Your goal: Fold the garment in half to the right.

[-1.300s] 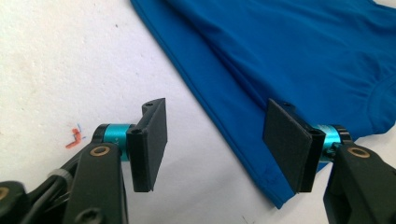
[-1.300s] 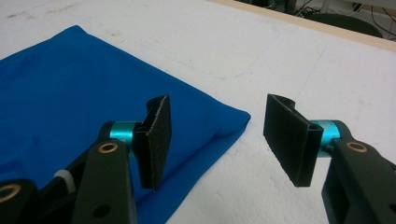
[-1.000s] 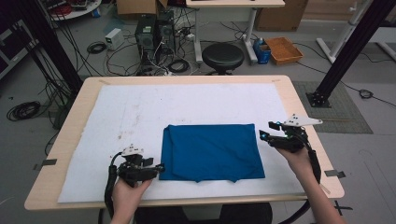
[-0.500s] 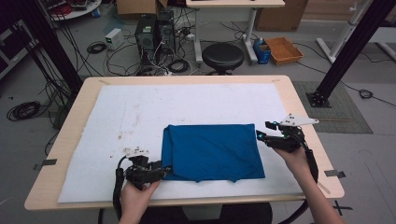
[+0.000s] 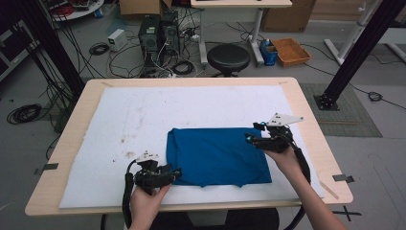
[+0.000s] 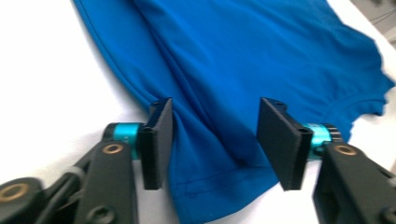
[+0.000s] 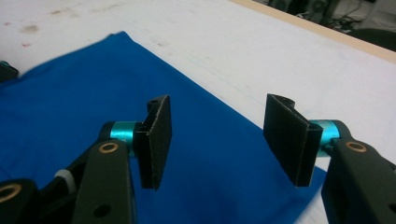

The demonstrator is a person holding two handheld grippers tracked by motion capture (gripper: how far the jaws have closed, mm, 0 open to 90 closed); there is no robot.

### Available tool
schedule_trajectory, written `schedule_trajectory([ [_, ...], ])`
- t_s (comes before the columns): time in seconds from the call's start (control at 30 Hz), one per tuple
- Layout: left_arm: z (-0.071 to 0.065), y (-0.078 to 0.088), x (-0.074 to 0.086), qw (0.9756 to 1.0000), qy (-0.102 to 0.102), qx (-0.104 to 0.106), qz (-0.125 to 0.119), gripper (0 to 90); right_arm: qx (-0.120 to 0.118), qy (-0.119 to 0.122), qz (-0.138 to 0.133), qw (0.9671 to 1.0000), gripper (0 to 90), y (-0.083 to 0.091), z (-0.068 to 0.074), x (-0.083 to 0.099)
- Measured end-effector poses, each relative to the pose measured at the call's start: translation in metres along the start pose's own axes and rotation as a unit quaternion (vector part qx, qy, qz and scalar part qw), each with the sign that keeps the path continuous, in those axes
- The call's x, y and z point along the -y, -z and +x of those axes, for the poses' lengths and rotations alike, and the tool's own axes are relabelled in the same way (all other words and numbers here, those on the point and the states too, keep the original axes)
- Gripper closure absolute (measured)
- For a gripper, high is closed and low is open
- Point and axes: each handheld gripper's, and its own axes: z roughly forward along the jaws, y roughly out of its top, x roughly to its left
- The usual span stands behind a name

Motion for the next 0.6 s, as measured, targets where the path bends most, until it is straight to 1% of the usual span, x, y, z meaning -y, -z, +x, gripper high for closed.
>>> schedule_trajectory([
  [0.1, -0.002, 0.000, 0.001, 0.9998, -0.009, -0.019, -0.003, 55.2, -0.014, -0.001, -0.004, 0.9999, 42.7, -0.014, 0.007, -0.009],
  [0.17, -0.005, -0.001, 0.002, 0.9994, -0.018, -0.030, -0.004, 56.8, -0.024, -0.007, -0.003, 0.9997, 42.7, -0.025, 0.011, -0.015],
  [0.2, -0.006, -0.001, 0.002, 0.9991, -0.024, -0.035, -0.004, 57.1, -0.024, -0.006, 0.000, 0.9997, 42.7, -0.031, 0.013, -0.018],
  [0.3, -0.009, -0.002, 0.003, 0.9985, -0.033, -0.043, -0.006, 57.9, -0.031, -0.007, 0.005, 0.9995, 43.1, -0.048, 0.021, -0.029],
  [0.4, -0.011, -0.002, 0.003, 0.9980, -0.038, -0.050, -0.006, 58.2, -0.039, -0.005, 0.005, 0.9992, 46.3, -0.066, 0.030, -0.040],
  [0.47, -0.012, -0.002, 0.004, 0.9975, -0.045, -0.055, -0.006, 58.7, -0.044, -0.011, 0.014, 0.9989, 47.5, -0.081, 0.037, -0.048],
  [0.5, -0.012, -0.002, 0.004, 0.9973, -0.047, -0.056, -0.009, 58.9, -0.045, -0.009, 0.016, 0.9988, 48.4, -0.088, 0.040, -0.052],
  [0.53, -0.013, -0.002, 0.005, 0.9971, -0.050, -0.058, -0.008, 58.8, -0.048, -0.011, 0.018, 0.9986, 49.4, -0.095, 0.044, -0.055],
  [0.6, -0.013, -0.002, 0.005, 0.9969, -0.050, -0.060, -0.009, 59.1, -0.057, -0.012, 0.016, 0.9981, 50.7, -0.110, 0.050, -0.061],
])
